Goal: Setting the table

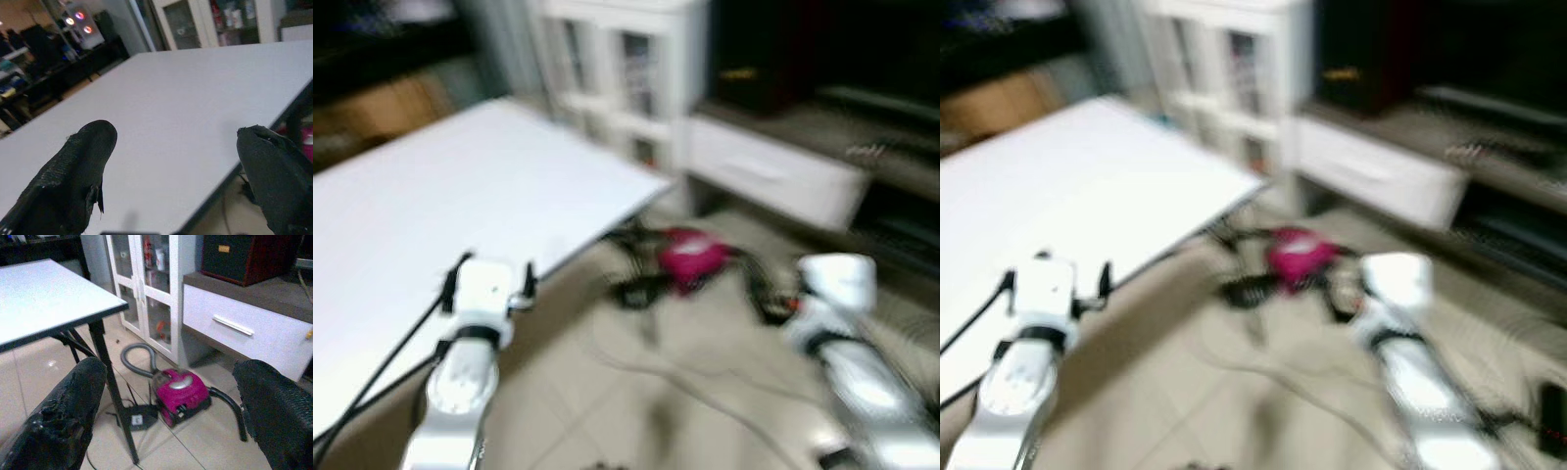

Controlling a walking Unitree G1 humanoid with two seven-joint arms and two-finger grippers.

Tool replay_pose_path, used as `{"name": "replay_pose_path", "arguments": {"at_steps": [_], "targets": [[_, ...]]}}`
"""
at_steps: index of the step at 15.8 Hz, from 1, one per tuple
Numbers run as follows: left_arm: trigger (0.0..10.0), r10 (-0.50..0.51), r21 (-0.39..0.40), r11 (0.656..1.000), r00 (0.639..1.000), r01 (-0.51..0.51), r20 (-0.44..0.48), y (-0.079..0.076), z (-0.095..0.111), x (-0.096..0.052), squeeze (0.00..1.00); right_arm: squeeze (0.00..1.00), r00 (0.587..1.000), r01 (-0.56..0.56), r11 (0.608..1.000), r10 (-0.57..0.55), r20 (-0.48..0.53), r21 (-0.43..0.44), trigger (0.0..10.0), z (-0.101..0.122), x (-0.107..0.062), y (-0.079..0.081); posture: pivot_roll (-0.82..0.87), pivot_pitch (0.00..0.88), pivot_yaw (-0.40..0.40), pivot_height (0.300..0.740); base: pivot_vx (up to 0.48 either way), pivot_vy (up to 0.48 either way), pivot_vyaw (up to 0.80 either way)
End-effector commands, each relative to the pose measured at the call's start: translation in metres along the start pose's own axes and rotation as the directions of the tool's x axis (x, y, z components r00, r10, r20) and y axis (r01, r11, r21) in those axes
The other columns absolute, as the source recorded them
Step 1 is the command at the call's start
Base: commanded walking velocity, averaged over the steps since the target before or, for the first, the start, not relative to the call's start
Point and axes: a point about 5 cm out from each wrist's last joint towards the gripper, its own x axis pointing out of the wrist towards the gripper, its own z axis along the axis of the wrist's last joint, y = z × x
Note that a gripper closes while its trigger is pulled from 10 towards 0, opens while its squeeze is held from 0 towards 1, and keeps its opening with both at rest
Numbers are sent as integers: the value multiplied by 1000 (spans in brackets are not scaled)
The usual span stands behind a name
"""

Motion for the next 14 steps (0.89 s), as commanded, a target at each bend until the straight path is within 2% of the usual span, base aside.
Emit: {"name": "replay_pose_path", "arguments": {"at_steps": [1, 3, 4, 5, 6, 7, 8, 9, 10, 11, 13, 14], "targets": [[10000, -18, 30, 999, 1000, 18, 0, 0, -2, 3, 0, 1000, 1000, 3, 1000, -4, 20, 6, 10000, 10, -5, -2, -261, 0, 114, 740, 0, 0, 800], [10000, -22, 15, 1000, 1000, 22, -10, -4, -6, 0, 0, 1000, 1000, 14, 998, -13, 17, -57, 10000, 24, -14, -20, -330, 0, 68, 740, 0, 0, 800], [10000, -25, 1, 1000, 1000, 25, -11, -6, -4, -9, 0, 1000, 999, 27, 998, -26, 23, -64, 10000, 30, -14, -28, -320, 0, 71, 740, 0, 0, 800], [10000, -33, 13, 999, 999, 32, 3, -7, 5, -17, 0, 1000, 999, 5, 999, -4, 36, -49, 10000, 29, -7, -27, -231, 1, 103, 740, 0, 0, 800], [10000, -23, 0, 1000, 1000, 23, 21, -4, 14, -20, 0, 1000, 999, -5, 1000, 5, 54, -2, 10000, 27, 1, -22, -166, 7, 107, 740, 0, 0, 800], [10000, 9, -66, 998, 1000, -8, 18, -2, 16, -21, 0, 1000, 997, -19, 998, 15, 72, 53, 10000, 25, 7, -16, -156, 24, 100, 740, 0, 0, 800], [10000, 80, -165, 983, 996, -83, -26, 4, -2, -25, 0, 1000, 999, -37, 992, 34, 26, 123, 10000, 5, 23, 1, -200, 19, 87, 740, 0, 0, 800], [10000, 101, -229, 967, 993, -113, -63, 7, -9, -28, 0, 1000, 998, -64, 990, 62, 16, 125, 10000, 4, 27, 11, -220, 22, 99, 740, 0, 0, 800], [10000, 81, -238, 966, 994, -97, -74, 6, -13, -29, 0, 1000, 994, -113, 988, 111, 20, 102, 10000, 5, 28, 21, -223, 13, 102, 740, 0, 0, 800], [10000, 52, -191, 980, 997, -63, -65, 3, -10, -22, 0, 1000, 988, -154, 984, 152, 22, 90, 10000, 5, 30, 27, -193, 23, 76, 740, 0, 0, 800], [10000, 25, -67, 997, 1000, -26, -18, 0, 1, -16, 0, 1000, 987, -159, 984, 158, 11, 77, 10000, 0, 31, 28, -165, 20, 72, 740, 0, 0, 800], [10000, 22, -79, 997, 1000, -23, -11, -2, 3, -16, 0, 1000, 987, -161, 981, 161, 8, 106, 10000, -1, 33, 30, -157, 19, 72, 740, 0, 0, 800]]}}
